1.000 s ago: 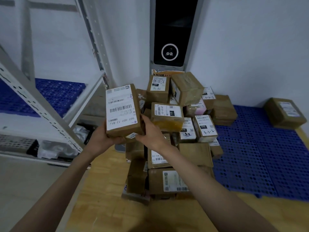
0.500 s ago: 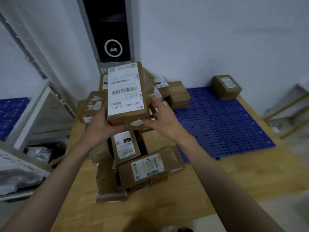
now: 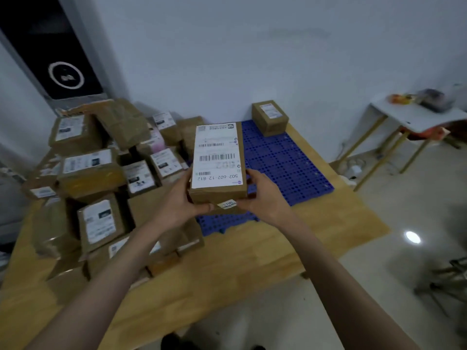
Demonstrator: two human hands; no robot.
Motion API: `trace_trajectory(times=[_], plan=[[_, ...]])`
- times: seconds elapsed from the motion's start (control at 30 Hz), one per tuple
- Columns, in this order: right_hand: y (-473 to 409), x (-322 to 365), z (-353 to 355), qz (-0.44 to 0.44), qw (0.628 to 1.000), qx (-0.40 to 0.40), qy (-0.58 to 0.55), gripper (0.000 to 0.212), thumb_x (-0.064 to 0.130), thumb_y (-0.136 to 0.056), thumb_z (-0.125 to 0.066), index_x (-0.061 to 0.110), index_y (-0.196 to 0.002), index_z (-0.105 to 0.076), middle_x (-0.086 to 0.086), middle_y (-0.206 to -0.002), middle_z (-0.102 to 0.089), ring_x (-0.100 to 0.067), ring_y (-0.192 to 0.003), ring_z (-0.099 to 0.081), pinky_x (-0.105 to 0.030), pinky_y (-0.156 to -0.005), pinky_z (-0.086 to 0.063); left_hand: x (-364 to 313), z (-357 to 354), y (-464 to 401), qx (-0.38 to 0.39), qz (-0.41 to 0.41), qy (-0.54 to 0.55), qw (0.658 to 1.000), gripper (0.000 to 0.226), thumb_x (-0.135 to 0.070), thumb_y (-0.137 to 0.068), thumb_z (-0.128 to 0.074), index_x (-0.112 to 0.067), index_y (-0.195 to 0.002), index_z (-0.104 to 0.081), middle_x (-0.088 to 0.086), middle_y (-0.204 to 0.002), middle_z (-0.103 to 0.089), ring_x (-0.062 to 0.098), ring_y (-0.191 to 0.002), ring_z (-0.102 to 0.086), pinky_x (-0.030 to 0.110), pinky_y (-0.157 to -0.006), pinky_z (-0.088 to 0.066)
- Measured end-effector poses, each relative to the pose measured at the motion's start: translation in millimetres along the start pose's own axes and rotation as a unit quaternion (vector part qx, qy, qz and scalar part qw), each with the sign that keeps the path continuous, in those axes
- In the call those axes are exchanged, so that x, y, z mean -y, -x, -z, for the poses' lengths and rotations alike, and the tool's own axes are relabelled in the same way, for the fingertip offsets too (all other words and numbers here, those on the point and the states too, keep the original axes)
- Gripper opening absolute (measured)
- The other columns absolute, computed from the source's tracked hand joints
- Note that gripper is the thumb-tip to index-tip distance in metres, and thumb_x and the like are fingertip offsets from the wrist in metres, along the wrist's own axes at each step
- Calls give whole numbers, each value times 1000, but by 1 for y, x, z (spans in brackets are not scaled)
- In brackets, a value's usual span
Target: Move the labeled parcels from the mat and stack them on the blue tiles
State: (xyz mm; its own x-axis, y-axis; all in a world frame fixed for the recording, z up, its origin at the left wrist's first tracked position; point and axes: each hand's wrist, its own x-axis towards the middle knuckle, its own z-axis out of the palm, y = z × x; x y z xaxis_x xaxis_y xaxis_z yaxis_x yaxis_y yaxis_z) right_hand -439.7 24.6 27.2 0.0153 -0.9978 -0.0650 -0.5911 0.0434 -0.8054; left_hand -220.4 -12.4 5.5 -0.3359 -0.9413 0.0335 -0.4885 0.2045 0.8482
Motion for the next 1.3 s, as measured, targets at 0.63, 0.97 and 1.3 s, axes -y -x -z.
trace_trajectory(times=[0.63,0.97,1.3], plan=[[33,-155,154,-134,989,-60,5,75,14,-77,-76,16,-143,-40,-2,-134,-52,-24,-115,-58,-46,-95,-51,-87,-197,-84,123,-17,-39,992,104,-29,-73,-84,-36,-153,-16,-6,-137,-52,13,-114,-57,38,-88,-53],[-63,-212,207,-130,991,-27,31,74,15,-75,-76,16,-142,-43,1,-133,-58,-21,-122,-53,-44,-96,-50,-79,-250,-189,123,37,-40,991,111,-37,-71,-84,-37,-154,-10,-6,-141,-48,16,-125,-48,44,-97,-47],[-146,-255,231,-137,990,21,-5,72,10,-75,-75,16,-141,-45,-2,-131,-59,-22,-119,-55,-43,-95,-50,-63,-272,-262,138,104,-71,982,113,-39,-74,-82,-28,-156,-4,-2,-143,-46,21,-122,-52,44,-97,-47]])
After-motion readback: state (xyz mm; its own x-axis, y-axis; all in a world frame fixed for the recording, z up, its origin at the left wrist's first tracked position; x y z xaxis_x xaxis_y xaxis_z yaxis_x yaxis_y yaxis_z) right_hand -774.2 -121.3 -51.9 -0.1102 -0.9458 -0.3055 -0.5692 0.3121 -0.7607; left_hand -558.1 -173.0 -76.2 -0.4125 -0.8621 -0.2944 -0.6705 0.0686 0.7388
